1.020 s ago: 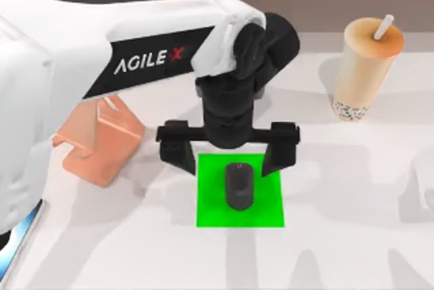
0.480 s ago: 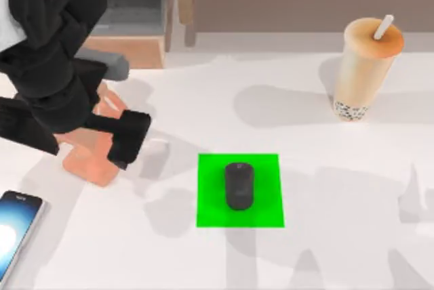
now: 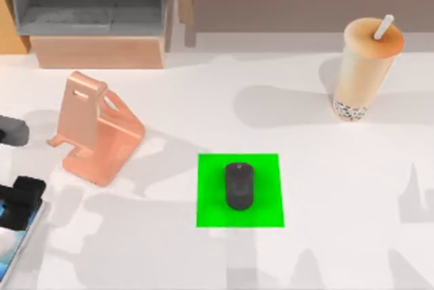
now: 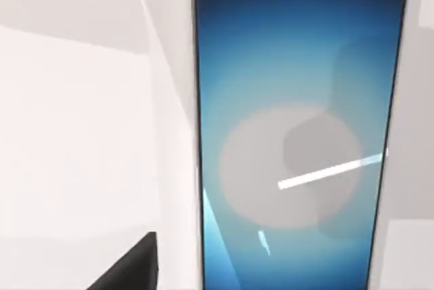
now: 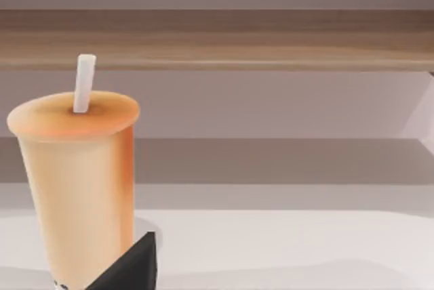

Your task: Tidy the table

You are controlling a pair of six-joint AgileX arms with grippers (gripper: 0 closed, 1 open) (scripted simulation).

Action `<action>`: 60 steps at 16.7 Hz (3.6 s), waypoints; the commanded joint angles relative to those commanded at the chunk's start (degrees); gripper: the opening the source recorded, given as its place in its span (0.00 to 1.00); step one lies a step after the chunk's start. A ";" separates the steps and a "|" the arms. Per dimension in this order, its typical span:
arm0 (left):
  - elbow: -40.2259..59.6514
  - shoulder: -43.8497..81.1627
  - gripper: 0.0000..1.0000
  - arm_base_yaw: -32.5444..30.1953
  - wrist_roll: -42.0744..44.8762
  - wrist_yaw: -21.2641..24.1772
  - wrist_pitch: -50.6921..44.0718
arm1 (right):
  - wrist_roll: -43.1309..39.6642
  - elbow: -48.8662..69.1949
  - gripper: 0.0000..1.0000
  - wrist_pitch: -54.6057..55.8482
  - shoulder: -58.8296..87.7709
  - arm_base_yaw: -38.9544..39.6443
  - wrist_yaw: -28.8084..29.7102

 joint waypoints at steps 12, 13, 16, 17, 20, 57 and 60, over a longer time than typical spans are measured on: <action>-6.06 4.12 1.00 1.82 1.38 -0.39 9.69 | 0.00 0.00 1.00 0.00 0.00 0.00 0.00; -7.32 5.27 1.00 1.86 1.44 -0.39 12.23 | 0.00 0.00 1.00 0.00 0.00 0.00 0.00; -10.54 8.29 1.00 1.97 1.60 -0.39 18.47 | 0.00 0.00 1.00 0.00 0.00 0.00 0.00; -11.13 8.85 1.00 1.99 1.63 -0.39 19.48 | 0.00 0.00 1.00 0.00 0.00 0.00 0.00; -11.38 9.08 1.00 2.00 1.64 -0.39 19.89 | 0.00 0.00 1.00 0.00 0.00 0.00 0.00; -6.46 2.93 0.00 2.00 1.47 0.13 10.06 | 0.00 0.00 1.00 0.00 0.00 0.00 0.00; -5.97 -0.25 0.00 3.85 0.69 1.20 13.86 | 0.00 0.00 1.00 0.00 0.00 0.00 0.00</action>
